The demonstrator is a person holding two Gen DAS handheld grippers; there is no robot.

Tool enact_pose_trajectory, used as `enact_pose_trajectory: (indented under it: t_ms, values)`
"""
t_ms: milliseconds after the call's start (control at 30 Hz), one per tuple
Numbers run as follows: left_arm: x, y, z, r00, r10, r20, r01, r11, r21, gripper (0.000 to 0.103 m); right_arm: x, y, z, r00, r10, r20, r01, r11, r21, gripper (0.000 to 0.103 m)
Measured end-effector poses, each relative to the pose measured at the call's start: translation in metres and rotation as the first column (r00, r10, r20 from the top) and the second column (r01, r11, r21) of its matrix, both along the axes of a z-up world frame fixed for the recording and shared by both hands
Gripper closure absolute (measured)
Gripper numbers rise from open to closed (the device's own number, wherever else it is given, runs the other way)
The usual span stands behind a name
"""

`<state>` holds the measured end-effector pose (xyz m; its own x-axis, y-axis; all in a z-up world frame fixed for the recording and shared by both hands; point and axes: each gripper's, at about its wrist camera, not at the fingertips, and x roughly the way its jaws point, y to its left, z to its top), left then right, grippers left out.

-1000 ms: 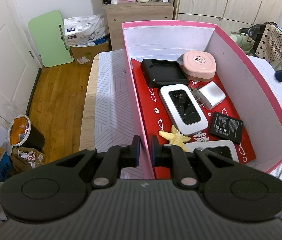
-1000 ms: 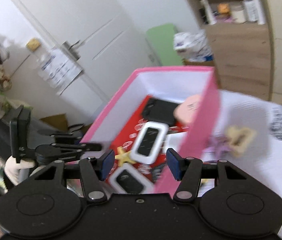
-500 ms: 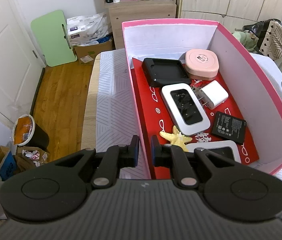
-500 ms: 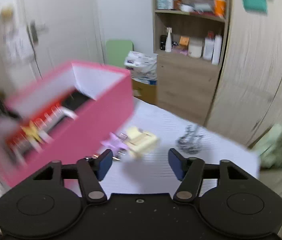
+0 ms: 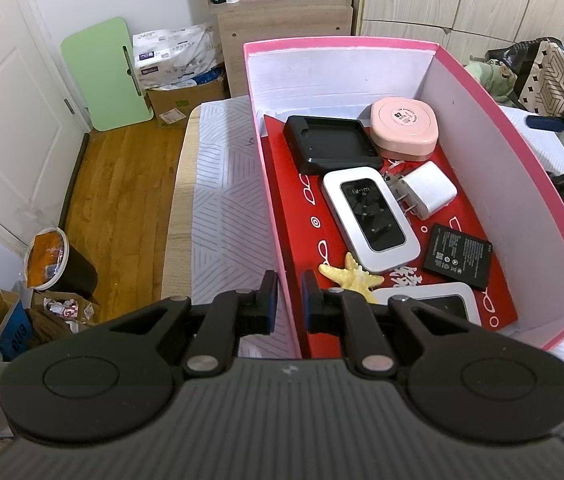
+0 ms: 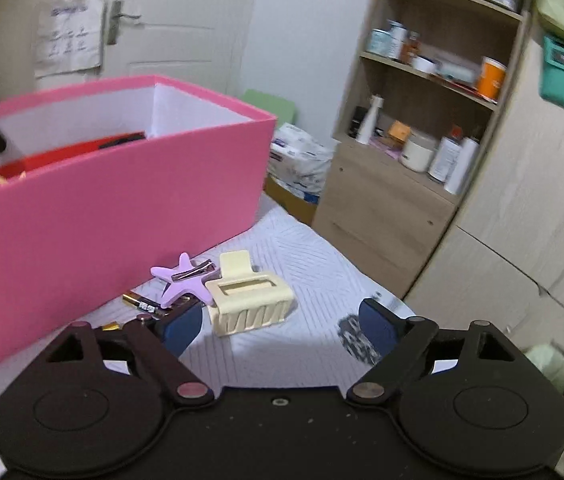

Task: Organize rigid objects
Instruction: 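Move the right tool back to the table toward the cream hair clip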

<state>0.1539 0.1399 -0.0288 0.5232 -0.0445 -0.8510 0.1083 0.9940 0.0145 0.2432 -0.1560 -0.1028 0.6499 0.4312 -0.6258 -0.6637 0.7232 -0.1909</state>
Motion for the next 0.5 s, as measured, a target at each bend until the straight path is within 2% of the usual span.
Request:
enact_pose_trajectory:
  t_ms: [300, 400, 500]
  values:
    - [-0.001, 0.002, 0.000, 1.000, 0.002, 0.004, -0.002, 1.000, -0.013, 0.093, 0.021, 0.013, -0.016, 0.995, 0.096, -0.027, -0.096, 0.995, -0.005, 0.015]
    - [0.000, 0.004, -0.001, 1.000, 0.006, 0.002, -0.006, 1.000, -0.021, 0.092, 0.032, 0.009, -0.019, 0.993, 0.095, -0.065, -0.092, 0.994, 0.053, 0.017]
    - [0.000, 0.005, -0.001, 1.000, 0.010, 0.000, -0.010, 1.000, -0.027, 0.092, 0.038, 0.002, -0.020, 0.987, 0.096, -0.125, -0.079, 0.987, 0.139, 0.026]
